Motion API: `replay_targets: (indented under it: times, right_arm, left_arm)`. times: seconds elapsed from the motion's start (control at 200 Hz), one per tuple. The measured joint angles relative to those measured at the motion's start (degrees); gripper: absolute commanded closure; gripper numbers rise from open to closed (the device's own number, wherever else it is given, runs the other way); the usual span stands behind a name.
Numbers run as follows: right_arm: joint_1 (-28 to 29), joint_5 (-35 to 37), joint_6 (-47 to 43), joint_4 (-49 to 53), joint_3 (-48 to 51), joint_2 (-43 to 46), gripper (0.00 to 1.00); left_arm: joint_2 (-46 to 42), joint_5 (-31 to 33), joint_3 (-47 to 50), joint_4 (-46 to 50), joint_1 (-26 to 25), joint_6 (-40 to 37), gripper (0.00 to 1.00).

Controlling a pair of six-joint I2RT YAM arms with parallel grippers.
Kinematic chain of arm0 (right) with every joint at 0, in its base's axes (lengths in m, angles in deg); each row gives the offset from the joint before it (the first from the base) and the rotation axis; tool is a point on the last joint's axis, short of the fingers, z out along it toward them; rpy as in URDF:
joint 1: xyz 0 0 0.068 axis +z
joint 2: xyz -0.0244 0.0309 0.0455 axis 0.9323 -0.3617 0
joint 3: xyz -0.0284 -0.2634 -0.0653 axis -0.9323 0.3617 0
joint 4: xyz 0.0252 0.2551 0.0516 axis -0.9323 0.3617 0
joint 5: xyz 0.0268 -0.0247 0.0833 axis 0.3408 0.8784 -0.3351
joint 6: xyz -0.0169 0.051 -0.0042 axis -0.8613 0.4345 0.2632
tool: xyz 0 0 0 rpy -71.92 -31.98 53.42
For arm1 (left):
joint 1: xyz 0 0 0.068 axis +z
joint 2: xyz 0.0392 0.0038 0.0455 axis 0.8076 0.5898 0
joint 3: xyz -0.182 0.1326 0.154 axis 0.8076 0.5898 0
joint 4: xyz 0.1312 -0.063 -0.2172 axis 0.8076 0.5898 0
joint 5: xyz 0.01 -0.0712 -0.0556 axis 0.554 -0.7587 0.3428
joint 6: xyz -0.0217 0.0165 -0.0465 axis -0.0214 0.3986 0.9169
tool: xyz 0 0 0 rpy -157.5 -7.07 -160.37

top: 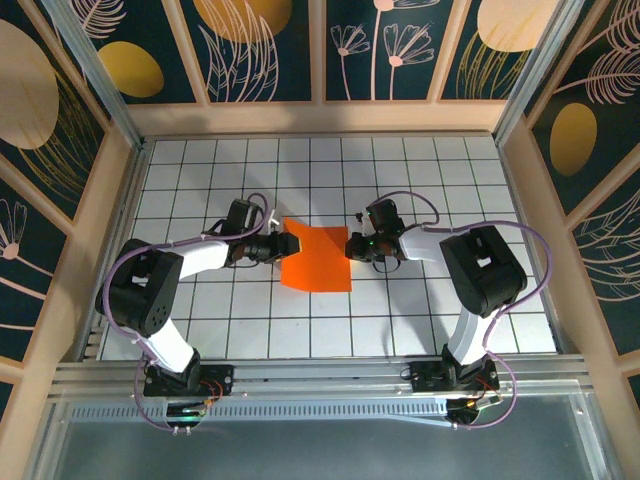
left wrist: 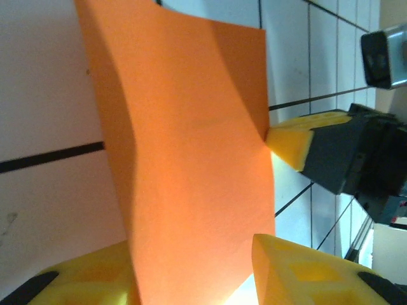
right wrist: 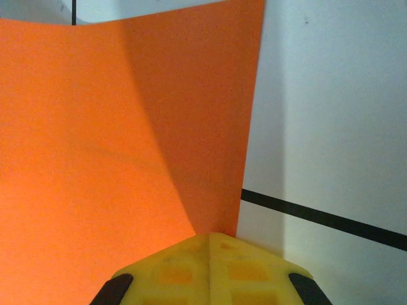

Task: Fold a paper plane with a square sheet of paper (fold left side to right side)
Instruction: First fold in half a square sheet of paper at the center of the table.

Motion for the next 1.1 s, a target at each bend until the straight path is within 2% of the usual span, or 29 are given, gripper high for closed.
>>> replay_targets:
  times: [0.125, 0.315, 0.455, 0.671, 0.791, 0.906, 1.101]
  right_arm:
    - [0.0, 0.2, 0.0, 0.0, -0.1, -0.1, 1.00]
    - [0.3, 0.4, 0.0, 0.0, -0.3, -0.2, 1.00]
    - [0.3, 0.5, 0.0, 0.0, -0.3, -0.2, 1.00]
    - [0.3, 0.5, 0.0, -0.1, -0.3, -0.2, 1.00]
    - [0.3, 0.4, 0.0, -0.2, -0.3, -0.2, 1.00]
    - [0.3, 0.4, 0.2, -0.3, -0.3, -0.1, 1.00]
    - [-0.3, -0.3, 0.4, -0.9, 0.9, 3.6, 0.77]
  left_arm:
    - [0.0, -0.4, -2.3, 0.0, -0.9, 0.7, 0.51]
    - [2.6, -0.8, -7.1, -0.7, -5.1, 1.3, 0.48]
    - [6.0, -0.9, -8.8, -1.4, -7.7, 1.8, 0.48]
    - [8.5, -0.8, -9.7, -1.3, -9.0, 2.2, 0.49]
    - [8.9, -0.5, -10.4, -1.4, -9.4, 2.6, 0.52]
    - [9.0, 0.3, -10.4, -1.4, -9.6, 2.8, 0.61]
    - [9.8, 1.6, -10.5, -1.3, -9.6, 3.1, 0.79]
